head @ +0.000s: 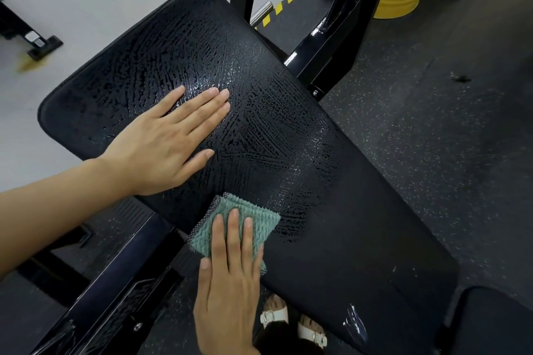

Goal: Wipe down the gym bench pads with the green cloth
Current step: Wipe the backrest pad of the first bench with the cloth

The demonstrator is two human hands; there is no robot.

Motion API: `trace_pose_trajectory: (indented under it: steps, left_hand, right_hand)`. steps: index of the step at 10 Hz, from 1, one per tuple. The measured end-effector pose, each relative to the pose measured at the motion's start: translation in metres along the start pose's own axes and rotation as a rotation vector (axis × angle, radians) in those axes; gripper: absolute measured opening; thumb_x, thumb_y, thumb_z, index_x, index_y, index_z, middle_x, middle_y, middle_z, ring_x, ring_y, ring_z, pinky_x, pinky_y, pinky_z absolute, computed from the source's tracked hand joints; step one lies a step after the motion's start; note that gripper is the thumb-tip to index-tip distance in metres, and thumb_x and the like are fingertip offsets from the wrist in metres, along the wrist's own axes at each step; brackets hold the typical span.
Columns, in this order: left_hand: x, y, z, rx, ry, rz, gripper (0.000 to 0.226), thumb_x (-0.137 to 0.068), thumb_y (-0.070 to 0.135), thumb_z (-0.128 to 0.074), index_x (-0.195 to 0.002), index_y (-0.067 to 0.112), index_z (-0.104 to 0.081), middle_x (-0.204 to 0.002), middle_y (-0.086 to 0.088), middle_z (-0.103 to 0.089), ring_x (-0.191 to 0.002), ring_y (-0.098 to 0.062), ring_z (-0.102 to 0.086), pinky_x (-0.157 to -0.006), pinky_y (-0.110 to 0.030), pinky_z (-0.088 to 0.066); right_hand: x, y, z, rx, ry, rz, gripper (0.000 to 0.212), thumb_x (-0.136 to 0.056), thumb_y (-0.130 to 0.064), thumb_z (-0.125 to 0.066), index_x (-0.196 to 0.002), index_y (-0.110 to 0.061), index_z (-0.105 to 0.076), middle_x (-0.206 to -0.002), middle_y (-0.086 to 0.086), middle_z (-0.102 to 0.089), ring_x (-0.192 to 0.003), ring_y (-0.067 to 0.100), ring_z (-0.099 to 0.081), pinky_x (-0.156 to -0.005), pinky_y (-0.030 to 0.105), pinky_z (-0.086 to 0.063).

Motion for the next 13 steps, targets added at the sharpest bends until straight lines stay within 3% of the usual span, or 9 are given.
trace_pose_trajectory:
  steps: [4, 5, 9, 11, 13]
  left_hand:
    - [0.000, 0.000, -0.001, 0.003, 0.005, -0.004, 0.068, -0.101, 0.044, -0.020, -0.157, 0.003, -0.017, -0.165, -0.012, -0.013, -0.153, -0.023, -0.013, -0.123, -0.050, -0.014]
    - [0.001, 0.000, -0.001, 0.009, 0.009, -0.003, 0.068, -0.102, 0.044, -0.020, -0.157, 0.004, -0.017, -0.165, -0.012, -0.013, -0.153, -0.023, -0.012, -0.123, -0.050, -0.014]
    - [0.001, -0.001, -0.001, 0.009, 0.010, -0.007, 0.067, -0.102, 0.041, -0.020, -0.157, 0.004, -0.017, -0.165, -0.012, -0.013, -0.153, -0.024, -0.013, -0.123, -0.049, -0.014]
    - [0.000, 0.001, 0.000, 0.001, 0.013, -0.007, 0.066, -0.101, 0.040, -0.021, -0.156, 0.003, -0.018, -0.165, -0.012, -0.014, -0.153, -0.024, -0.014, -0.123, -0.050, -0.015]
    - [-0.001, 0.000, 0.001, 0.003, 0.009, -0.011, 0.066, -0.102, 0.041, -0.021, -0.156, 0.004, -0.018, -0.165, -0.012, -0.015, -0.153, -0.024, -0.015, -0.123, -0.050, -0.015]
  right_hand:
    - [-0.109, 0.008, 0.033, -0.131, 0.076, -0.080, 0.056, -0.104, -0.043, -0.012, -0.157, -0.027, -0.004, -0.164, -0.011, 0.007, -0.149, 0.010, 0.015, -0.121, 0.044, 0.002]
    - [-0.112, 0.004, 0.034, -0.132, 0.080, -0.111, 0.056, -0.104, -0.044, -0.011, -0.156, -0.028, -0.001, -0.164, -0.010, 0.009, -0.149, 0.011, 0.017, -0.121, 0.045, 0.002]
    - [-0.047, -0.016, 0.016, -0.050, 0.011, 0.024, 0.054, -0.106, -0.040, -0.016, -0.157, -0.027, -0.006, -0.165, -0.007, 0.002, -0.152, 0.017, 0.003, -0.117, 0.044, -0.008]
    - [-0.118, 0.015, 0.039, -0.107, 0.063, -0.036, 0.054, -0.105, -0.039, -0.016, -0.157, -0.026, -0.006, -0.164, -0.009, 0.006, -0.150, 0.012, 0.012, -0.122, 0.046, -0.003]
    - [-0.192, 0.056, 0.066, -0.129, 0.086, -0.139, 0.053, -0.107, -0.033, -0.022, -0.157, -0.026, -0.005, -0.164, -0.008, 0.004, -0.150, 0.011, 0.011, -0.122, 0.046, -0.001]
Point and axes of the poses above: each hand's wrist, its own x-axis away from the middle knuckle, its own z-axis out of the back of the hand, y = z × x, the point moved 7 cm from there along -x, towards the middle knuckle
